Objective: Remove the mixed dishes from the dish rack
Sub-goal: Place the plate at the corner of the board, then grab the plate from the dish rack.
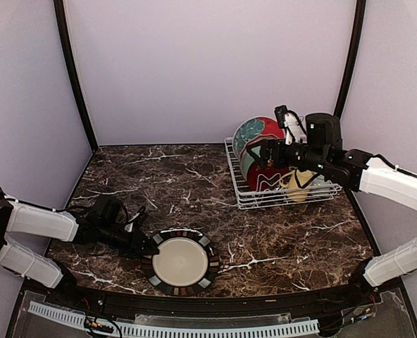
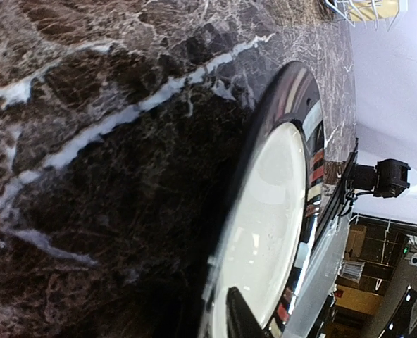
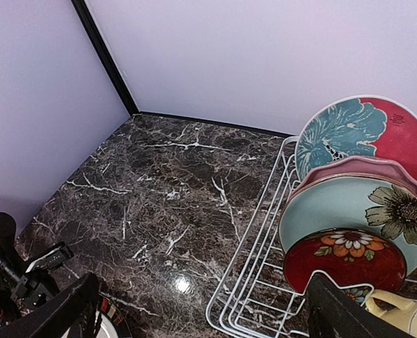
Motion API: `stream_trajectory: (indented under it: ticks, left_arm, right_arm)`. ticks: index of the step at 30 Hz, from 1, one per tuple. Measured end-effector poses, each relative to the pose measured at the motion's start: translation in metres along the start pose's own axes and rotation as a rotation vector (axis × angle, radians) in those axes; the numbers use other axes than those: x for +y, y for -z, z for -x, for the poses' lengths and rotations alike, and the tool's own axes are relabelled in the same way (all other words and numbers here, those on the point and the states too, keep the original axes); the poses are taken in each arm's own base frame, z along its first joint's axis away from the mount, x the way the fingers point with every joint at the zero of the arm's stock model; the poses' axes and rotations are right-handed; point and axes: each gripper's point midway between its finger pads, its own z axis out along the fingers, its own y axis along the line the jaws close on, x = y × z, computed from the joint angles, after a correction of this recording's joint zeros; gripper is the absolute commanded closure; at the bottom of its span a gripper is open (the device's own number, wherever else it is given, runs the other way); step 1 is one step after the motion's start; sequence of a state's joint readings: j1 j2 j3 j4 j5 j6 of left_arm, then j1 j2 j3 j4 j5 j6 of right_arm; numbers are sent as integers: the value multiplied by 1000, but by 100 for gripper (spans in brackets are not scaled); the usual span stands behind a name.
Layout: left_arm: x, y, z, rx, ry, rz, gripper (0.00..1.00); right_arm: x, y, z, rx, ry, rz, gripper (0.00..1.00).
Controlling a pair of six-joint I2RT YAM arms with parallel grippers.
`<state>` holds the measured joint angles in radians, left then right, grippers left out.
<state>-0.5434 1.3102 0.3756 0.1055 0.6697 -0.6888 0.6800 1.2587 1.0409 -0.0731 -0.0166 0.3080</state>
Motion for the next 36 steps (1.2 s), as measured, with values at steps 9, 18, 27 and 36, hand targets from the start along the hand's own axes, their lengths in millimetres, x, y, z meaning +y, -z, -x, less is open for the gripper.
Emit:
stream_trajectory:
  ticks: [9,18,27,36]
  left_arm:
    - [18,12,1,-64,11,121,48]
    - [7,47,26,-167,-46,265,1]
    - [-89,119,127,-439,-302,351,1]
    - [-180,114,232,-519,-530,287,1]
  right_arm:
    - [-3,-2,-2,4,5,-18,1]
    - [-25,-2,-16,57,61,-130,1]
    - [-54,6,-34,138,170,-281,2]
    - [-99,18,-27,175,214,-422,2]
